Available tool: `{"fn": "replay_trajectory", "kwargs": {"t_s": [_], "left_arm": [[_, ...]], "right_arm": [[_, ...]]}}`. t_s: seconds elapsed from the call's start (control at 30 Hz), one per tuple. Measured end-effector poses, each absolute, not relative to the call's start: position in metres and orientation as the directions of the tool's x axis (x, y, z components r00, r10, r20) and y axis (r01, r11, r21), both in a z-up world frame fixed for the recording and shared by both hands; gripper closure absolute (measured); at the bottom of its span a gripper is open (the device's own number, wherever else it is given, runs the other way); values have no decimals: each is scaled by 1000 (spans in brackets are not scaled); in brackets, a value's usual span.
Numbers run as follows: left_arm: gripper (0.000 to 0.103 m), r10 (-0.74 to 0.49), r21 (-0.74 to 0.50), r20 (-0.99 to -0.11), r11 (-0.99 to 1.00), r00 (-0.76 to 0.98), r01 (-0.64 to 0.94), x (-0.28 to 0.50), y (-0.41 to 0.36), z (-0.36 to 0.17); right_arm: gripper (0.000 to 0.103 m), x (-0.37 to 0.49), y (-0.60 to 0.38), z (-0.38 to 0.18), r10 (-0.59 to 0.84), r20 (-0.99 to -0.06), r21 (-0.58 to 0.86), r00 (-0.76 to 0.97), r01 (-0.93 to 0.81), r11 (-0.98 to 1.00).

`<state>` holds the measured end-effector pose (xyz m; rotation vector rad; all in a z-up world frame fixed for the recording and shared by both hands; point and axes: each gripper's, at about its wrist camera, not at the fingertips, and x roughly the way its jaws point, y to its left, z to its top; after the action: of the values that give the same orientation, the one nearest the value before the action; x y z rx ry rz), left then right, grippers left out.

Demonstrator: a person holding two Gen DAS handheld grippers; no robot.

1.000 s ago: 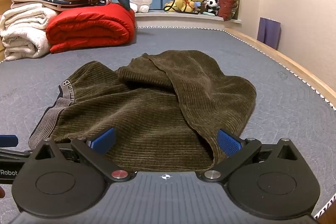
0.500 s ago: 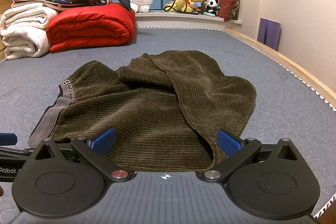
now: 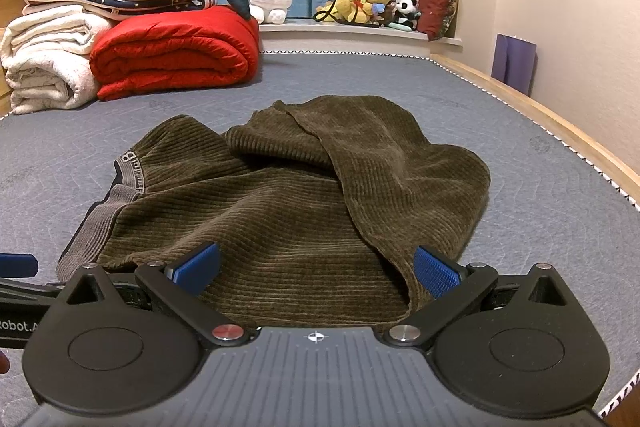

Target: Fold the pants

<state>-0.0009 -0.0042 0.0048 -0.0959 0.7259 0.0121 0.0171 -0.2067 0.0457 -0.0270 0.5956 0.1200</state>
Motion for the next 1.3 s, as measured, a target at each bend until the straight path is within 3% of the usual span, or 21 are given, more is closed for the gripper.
{"fn": "replay_trajectory", "kwargs": {"t_s": [0.23, 0.53, 0.6, 0.7, 0.8, 1.0, 1.13, 1.23, 1.3], "left_arm": [[0, -84, -141, -706, 990, 703, -23, 2, -2, 9], [4, -193, -190, -630, 977, 752, 92, -3, 9, 28], [21, -227, -197, -642, 972, 732, 128, 1, 10, 34], [37, -224, -177, -650, 974, 726, 142, 4, 10, 41], [46, -251, -182, -632, 968, 734, 174, 7, 12, 55], [47, -261, -115, -554, 964, 791, 238, 26, 25, 82], [48, -230, -73, -483, 972, 845, 223, 38, 51, 69], [49, -201, -147, -616, 979, 762, 139, 64, 71, 47], [49, -191, -190, -657, 978, 729, 84, 76, 85, 38]], "right_arm": [[2, 14, -206, 49, 102, -540, 1, 835, -120, 993], [36, 15, -217, 56, 95, -504, 58, 858, -76, 995], [37, 14, -220, 58, 106, -490, 77, 865, -78, 994], [37, 13, -221, 60, 118, -475, 86, 872, -88, 992], [37, 13, -222, 62, 123, -472, 96, 873, -88, 991], [37, 12, -219, 63, 138, -436, 97, 889, -106, 990], [37, 10, -212, 60, 156, -417, 81, 896, -134, 988], [37, 9, -206, 56, 179, -424, 60, 888, -169, 984], [37, 10, -198, 52, 187, -436, 37, 880, -191, 981]]}}
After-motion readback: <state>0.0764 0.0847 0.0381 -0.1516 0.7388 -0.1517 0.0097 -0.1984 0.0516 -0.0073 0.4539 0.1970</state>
